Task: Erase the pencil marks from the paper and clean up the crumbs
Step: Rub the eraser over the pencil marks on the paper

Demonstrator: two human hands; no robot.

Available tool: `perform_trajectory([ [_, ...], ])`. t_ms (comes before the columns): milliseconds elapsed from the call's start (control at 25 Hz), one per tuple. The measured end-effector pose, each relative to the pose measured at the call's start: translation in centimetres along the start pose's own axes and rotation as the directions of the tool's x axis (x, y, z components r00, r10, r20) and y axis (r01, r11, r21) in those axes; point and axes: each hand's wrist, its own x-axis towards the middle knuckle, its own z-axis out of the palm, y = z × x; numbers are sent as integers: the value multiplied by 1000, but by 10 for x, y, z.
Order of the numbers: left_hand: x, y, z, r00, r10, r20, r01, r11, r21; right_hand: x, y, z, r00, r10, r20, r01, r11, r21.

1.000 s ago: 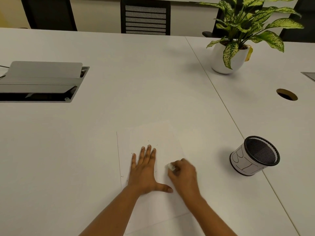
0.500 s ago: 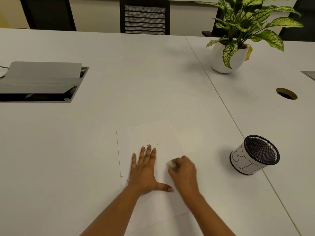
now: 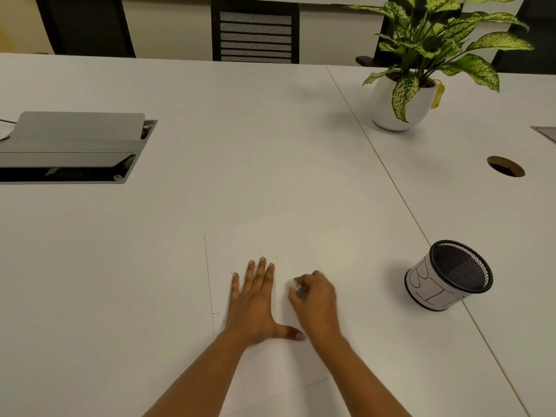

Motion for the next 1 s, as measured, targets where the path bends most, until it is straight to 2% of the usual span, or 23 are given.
perform_trajectory([
  [120,0,-1,1,1000,-10,-7,10,1000,19,-19,-3,10,978,-151,145,151,988,15],
  [200,0,0,0,1000,2,-4,-2,1000,19,-11,1,7,971,-171,166,173,985,4],
  [400,-1,1,-2,1000,6,19,-5,1000,-13,28,12,-13,999,-50,-12,49,996,-70],
  [520,-2,1,-3,1000,-5,22,5,1000,-10,21,11,-11,998,-10,-68,7,999,-46],
  [760,-1,1,-2,1000,3,14,-3,1000,22,-18,6,3,993,-109,46,109,994,-7],
  [1000,-1,1,-2,1000,11,19,-10,1000,-27,15,16,-22,996,42,-75,-49,995,-92],
])
